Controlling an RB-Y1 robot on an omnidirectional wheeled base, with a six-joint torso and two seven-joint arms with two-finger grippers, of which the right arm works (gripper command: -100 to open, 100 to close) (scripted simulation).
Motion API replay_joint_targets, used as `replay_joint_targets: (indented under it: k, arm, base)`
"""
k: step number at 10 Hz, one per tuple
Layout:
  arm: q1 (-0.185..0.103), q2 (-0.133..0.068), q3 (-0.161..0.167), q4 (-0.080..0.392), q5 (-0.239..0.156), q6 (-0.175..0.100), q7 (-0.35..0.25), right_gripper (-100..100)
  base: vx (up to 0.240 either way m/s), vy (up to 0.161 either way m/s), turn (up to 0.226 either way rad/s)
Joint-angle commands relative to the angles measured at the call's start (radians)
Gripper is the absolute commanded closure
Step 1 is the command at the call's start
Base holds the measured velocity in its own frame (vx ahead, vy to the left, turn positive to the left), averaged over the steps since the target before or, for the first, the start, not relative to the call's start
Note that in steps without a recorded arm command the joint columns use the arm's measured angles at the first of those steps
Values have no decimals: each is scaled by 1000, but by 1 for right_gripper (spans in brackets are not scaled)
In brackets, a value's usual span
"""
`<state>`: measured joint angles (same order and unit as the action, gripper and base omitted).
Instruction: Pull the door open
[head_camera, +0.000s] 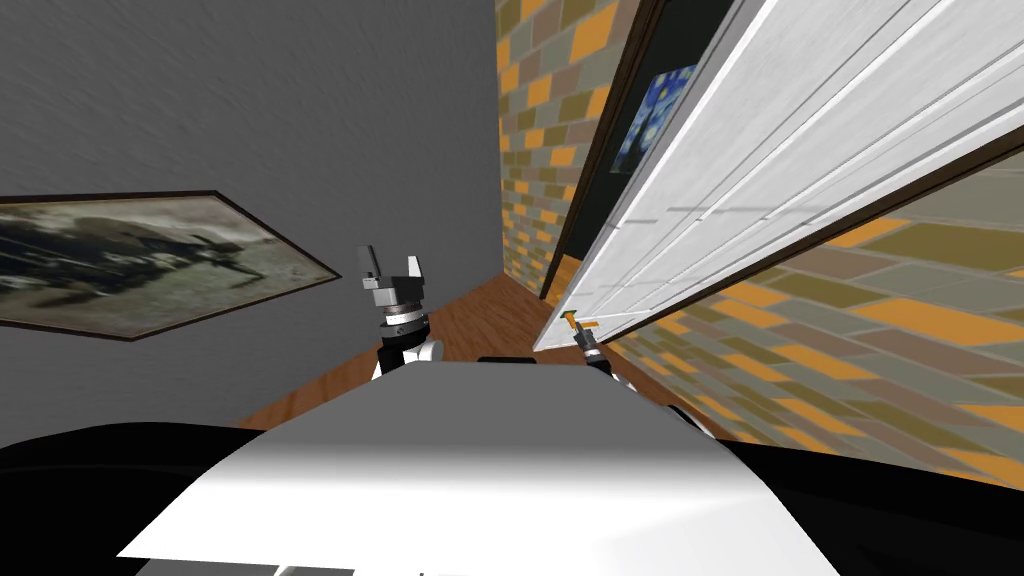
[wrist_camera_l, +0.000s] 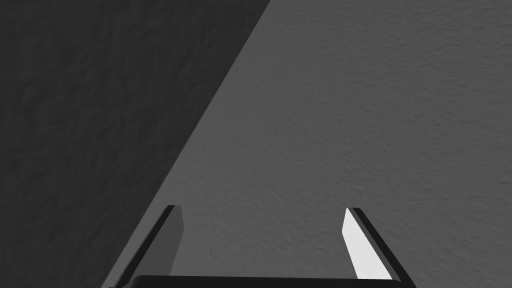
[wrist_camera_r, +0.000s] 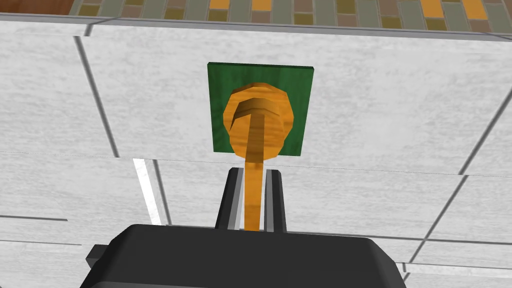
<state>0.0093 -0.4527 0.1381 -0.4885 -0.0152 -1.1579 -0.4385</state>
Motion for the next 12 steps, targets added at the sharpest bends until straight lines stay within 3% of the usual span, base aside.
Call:
replay_joint_targets:
  k: [1, 2, 3, 4, 7, 8, 11, 12]
  arm:
    - [-20, 17, 18, 3, 13, 14, 2, 100]
    - [-20, 17, 18, 3, 13, 14, 2, 100]
    - [-45, 25, 27, 5, 20, 31, 5, 100]
    - [-45, 25, 27, 5, 20, 31, 5, 100]
    - [-83, 38, 41, 8, 31, 57, 10, 100]
    - [-73, 38, 40, 5, 29, 52, 10, 100]
    - [-55, 21, 29, 42, 14, 7, -1, 100]
    - [-55, 21, 29, 42, 14, 7, -1, 100]
  base:
    - [-198, -108, 41]
    - [-111, -69, 19]
    - [-146, -103, 39]
    - [-135, -81, 47]
    - [-113, -131, 45]
    - [-42, -57, 46]
    - [-157, -34, 279]
    - [-129, -50, 112]
